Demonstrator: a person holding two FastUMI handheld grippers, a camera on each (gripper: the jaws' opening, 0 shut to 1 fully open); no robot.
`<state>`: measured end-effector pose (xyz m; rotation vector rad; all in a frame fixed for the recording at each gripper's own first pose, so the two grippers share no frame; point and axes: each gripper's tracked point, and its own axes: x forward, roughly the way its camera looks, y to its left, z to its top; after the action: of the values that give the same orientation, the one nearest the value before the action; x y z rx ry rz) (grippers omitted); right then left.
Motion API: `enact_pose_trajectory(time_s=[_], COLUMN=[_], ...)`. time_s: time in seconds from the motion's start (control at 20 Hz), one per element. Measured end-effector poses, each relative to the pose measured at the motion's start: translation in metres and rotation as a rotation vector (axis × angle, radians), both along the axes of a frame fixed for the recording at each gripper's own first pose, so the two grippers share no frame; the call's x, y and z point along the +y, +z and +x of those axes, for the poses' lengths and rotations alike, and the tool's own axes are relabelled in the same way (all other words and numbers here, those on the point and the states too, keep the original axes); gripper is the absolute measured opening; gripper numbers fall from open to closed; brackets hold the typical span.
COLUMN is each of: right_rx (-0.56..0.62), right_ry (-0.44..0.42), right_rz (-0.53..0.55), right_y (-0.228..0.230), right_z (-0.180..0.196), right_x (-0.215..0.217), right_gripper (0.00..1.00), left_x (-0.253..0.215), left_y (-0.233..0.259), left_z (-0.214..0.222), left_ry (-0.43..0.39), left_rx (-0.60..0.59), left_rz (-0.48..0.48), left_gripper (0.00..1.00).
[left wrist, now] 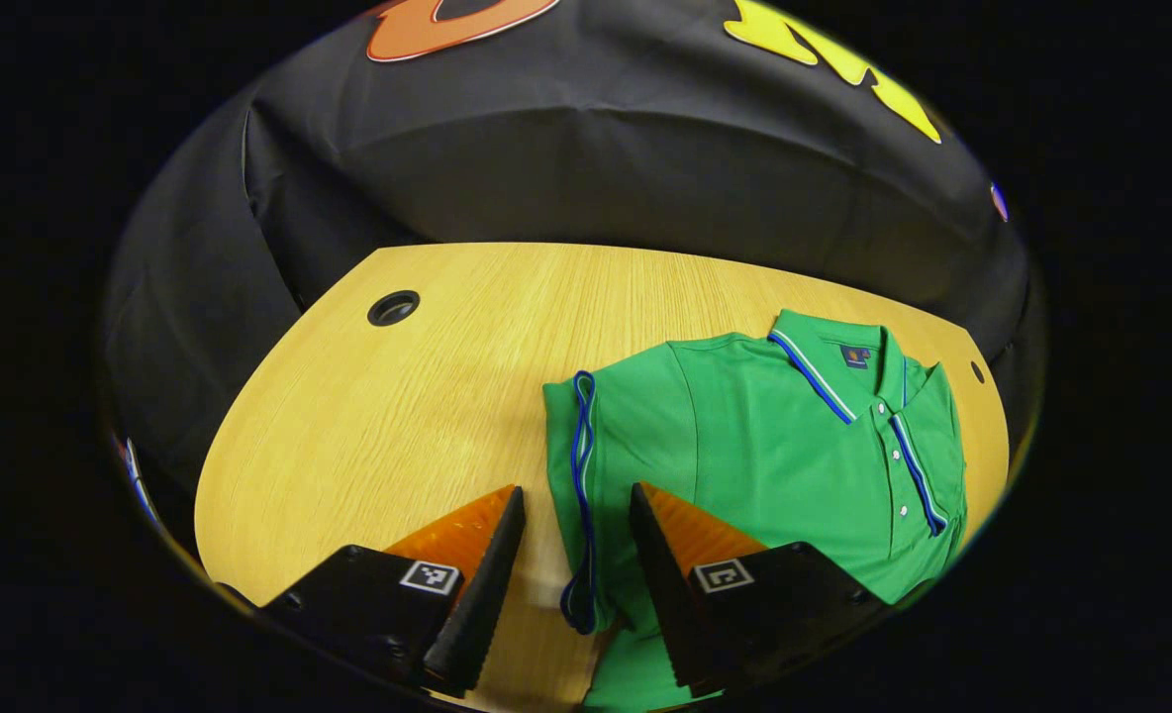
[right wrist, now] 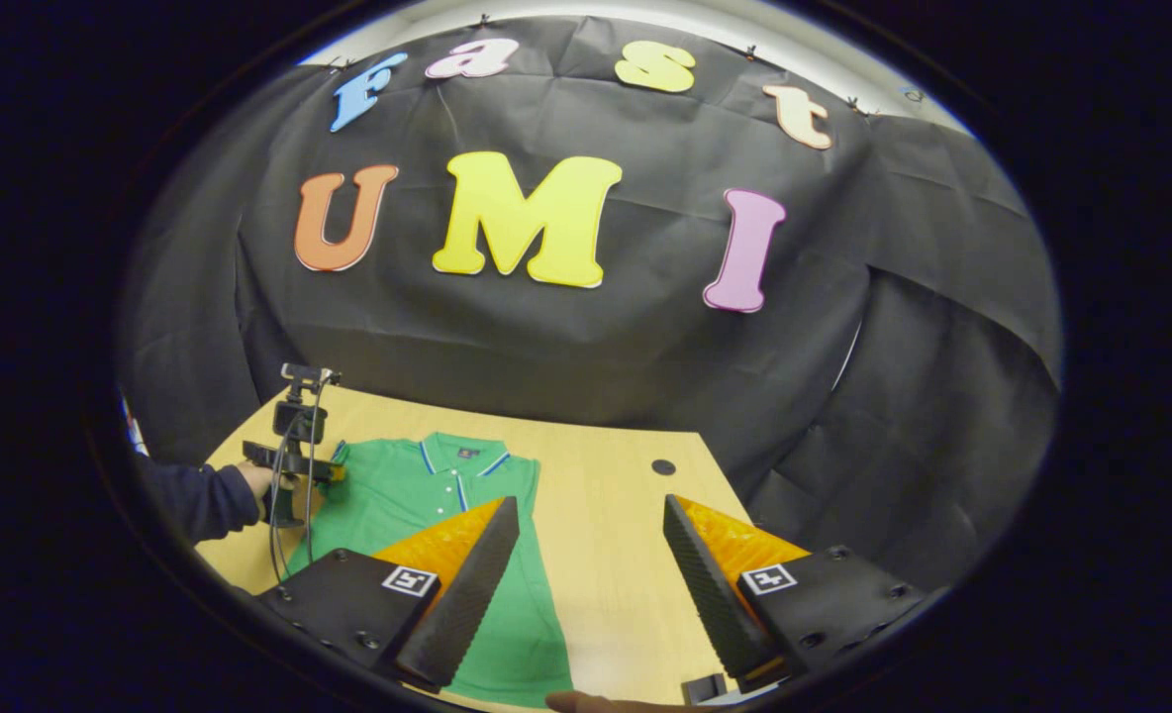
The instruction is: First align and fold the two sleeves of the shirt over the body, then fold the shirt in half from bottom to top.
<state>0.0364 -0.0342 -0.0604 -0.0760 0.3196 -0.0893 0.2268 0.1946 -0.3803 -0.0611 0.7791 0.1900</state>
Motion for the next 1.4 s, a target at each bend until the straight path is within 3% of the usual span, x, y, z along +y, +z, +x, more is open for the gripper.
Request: enact_pose_trajectory(time_s=[0.05,0.15,0.2,0.25,0.5,0.6,0.65,1.1,1.4], right_rx=[0.002,0.000,0.001,0.000,-0.022,-0.029,-0.035,-0.053,-0.050], right_ry=[0.002,0.005,0.004,0.006,-0.002,-0.009,-0.014,-0.024,-0.035], right_rz=[0.003,0.002,0.002,0.003,0.007,0.011,0.012,0.036,0.048], right_y=[-0.001,0.000,0.000,0.000,0.007,0.009,0.010,0.013,0.009], right_z=[0.000,0.002,0.002,0.002,-0.003,-0.005,-0.007,-0.015,-0.015], right_x=[0.000,0.000,0.000,-0.001,-0.008,-0.012,-0.016,-0.029,-0.038], right_gripper=[0.95,0.95,0.95,0.93,0.95,0.95,0.93,0.95,0.95], left_x=[0.002,-0.001,-0.003,-0.006,-0.004,-0.002,-0.006,-0.016,-0.065], left_y=[-0.001,-0.001,-0.001,-0.002,-0.002,-0.002,0.000,0.037,0.056], left_z=[-0.002,-0.002,-0.003,-0.003,-0.004,-0.005,-0.003,0.002,0.012], left_ry=[-0.003,-0.013,-0.019,-0.025,-0.029,-0.024,-0.030,-0.082,-0.167], left_rx=[0.018,0.031,0.045,0.055,0.097,0.105,0.101,0.070,0.047], left_rz=[0.012,0.015,0.011,0.002,0.010,0.027,0.013,0.069,0.067], left_gripper=[0.63,0.54,0.60,0.44,0.29,0.19,0.10,0.05,0.05])
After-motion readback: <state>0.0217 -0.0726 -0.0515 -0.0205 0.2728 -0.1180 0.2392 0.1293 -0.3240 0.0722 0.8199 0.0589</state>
